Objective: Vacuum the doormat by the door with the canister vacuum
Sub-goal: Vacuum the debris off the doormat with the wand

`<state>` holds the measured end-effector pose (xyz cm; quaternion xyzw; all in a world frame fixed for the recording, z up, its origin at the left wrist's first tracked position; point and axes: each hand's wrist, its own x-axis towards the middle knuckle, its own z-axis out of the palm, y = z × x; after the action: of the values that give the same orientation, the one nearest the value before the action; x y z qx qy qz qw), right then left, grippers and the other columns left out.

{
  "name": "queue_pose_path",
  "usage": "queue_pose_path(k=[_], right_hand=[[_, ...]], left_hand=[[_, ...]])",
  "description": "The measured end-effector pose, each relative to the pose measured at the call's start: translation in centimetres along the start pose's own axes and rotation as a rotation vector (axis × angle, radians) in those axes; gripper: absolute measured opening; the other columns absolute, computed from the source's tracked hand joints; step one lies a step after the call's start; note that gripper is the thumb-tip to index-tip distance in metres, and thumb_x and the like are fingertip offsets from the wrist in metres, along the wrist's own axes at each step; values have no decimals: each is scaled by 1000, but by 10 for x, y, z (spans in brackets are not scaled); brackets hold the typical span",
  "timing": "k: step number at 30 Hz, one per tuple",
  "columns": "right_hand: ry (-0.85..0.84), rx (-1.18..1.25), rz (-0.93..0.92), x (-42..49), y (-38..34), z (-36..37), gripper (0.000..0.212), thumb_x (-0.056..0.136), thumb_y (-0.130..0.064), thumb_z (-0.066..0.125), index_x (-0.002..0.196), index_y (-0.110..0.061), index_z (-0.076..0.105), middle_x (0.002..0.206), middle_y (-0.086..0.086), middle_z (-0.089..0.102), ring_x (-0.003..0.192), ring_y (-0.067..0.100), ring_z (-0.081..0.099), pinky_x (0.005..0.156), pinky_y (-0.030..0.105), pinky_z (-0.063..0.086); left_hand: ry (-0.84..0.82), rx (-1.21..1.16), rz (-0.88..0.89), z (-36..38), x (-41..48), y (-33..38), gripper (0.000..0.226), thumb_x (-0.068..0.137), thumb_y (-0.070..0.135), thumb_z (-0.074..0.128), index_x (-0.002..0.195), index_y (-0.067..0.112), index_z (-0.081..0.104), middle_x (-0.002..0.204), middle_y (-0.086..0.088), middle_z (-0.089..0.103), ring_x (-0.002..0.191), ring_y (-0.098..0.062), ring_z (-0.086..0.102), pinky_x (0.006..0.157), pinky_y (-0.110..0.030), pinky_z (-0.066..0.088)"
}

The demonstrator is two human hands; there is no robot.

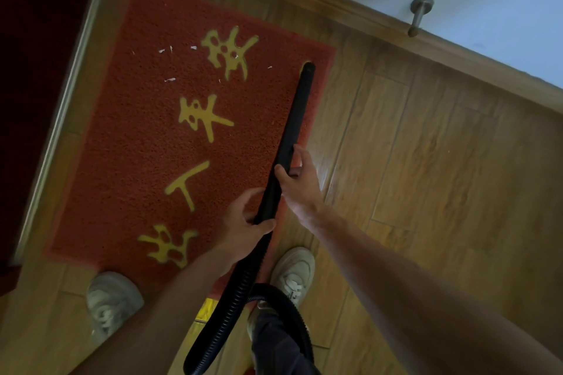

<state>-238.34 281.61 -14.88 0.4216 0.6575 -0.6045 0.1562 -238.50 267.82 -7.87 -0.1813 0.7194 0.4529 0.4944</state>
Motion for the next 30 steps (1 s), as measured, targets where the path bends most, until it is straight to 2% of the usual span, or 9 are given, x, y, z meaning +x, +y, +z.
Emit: queue_pose_path(k=[3,6,10,14,18,21,26,30], right_hand=[[-52,15,24,0,-1,6,56,92,-23,62,141,-33,38,79,9,68,65,20,66,67,44,61],[-78,-28,8,-2,-3,11,57,91,-23,64,140,-34,37,89,12,69,74,26,71,72,50,62],[-116,-61,-45,-7,-5,17,58,93,-22,65,143,-29,36,102,12,69,83,23,72,75,42,62],[-117,-90,-64,-11,-8,26,57,94,-23,64,144,-28,36,100,8,70,81,19,72,72,36,62],[-137,-95,-56,-11,-9,39,61,92,-27,64,145,-32,34,105,9,70,84,21,73,76,44,62],[-130,-91,-66,-14,-12,46,60,93,-23,64,145,-29,36,104,9,70,84,20,72,76,39,62],[-152,-105,-51,-18,-18,54,59,94,-21,64,145,-28,35,105,12,70,83,20,72,70,30,61],[-169,-85,-50,-22,-20,60,58,95,-19,63,145,-25,35,105,12,69,83,21,72,67,28,60]], left_hand=[[13,-8,-11,-5,-5,-1,54,86,12,75,125,42,55,91,-2,75,83,-21,72,82,-45,60],[30,-33,-15,-9,-12,-2,53,86,10,74,125,40,55,92,-3,74,83,-21,72,80,-44,60],[56,-51,-18,-15,-19,-5,52,85,10,75,116,47,54,89,-2,75,81,-22,73,77,-40,60],[66,-91,-22,-24,-19,-12,54,84,6,75,118,43,56,87,-3,76,77,-21,74,76,-40,61],[55,-103,-26,-35,-18,-16,52,85,7,74,110,49,55,86,-3,76,79,-20,73,77,-40,60],[66,-99,-29,-42,-17,-20,55,84,10,76,104,56,54,84,0,77,78,-20,74,77,-41,60],[48,-127,-43,-51,-17,-27,54,86,9,74,123,43,56,85,-4,77,80,-24,74,81,-48,60],[47,-124,-22,-57,-18,-31,53,85,8,75,120,44,56,89,-6,76,80,-25,74,80,-48,60]])
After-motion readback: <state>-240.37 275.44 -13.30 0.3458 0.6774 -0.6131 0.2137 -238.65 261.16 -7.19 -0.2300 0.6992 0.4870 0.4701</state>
